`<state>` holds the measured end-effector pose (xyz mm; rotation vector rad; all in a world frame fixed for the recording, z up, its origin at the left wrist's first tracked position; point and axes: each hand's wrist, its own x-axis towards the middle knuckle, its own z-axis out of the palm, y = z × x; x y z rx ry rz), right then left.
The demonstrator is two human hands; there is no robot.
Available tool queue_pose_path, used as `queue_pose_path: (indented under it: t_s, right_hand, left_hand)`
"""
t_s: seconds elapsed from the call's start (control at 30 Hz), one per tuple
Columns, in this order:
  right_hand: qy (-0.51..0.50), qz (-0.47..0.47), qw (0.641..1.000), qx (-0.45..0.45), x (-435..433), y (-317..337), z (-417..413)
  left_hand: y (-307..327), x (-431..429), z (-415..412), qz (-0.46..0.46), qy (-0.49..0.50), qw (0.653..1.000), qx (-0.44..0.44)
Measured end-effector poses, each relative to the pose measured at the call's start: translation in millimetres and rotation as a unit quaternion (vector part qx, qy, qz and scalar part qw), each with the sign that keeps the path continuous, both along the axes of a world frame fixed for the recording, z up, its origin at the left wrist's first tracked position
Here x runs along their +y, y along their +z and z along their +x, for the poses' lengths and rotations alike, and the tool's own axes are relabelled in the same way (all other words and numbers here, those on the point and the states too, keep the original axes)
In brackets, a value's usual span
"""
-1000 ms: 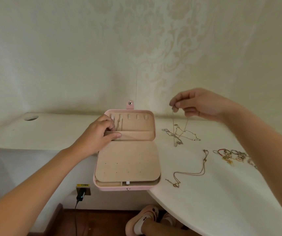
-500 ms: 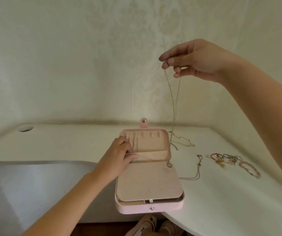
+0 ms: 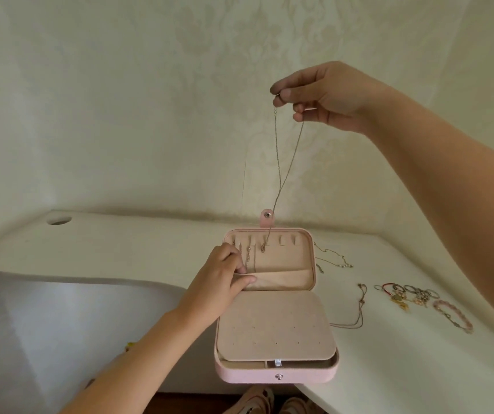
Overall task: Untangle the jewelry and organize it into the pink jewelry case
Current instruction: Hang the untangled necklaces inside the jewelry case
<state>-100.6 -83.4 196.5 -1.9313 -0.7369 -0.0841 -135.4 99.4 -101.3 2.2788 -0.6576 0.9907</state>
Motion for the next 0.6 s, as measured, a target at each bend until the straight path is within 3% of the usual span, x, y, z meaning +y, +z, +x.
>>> queue_pose_path:
  t_s: [0.27, 0.6]
  right_hand:
    - [0.004, -0.023, 0.999, 0.036, 4.0, -25.0, 13.5]
    - [0.032, -0.033, 0.999, 0.009, 16.3, -41.4, 2.0]
  left_hand:
    - [-1.4, -0.6, 0.9, -0.007, -0.001, 1.0, -0.016]
    - [-1.1, -2.0, 1.0, -0.006, 0.001, 1.0, -0.02]
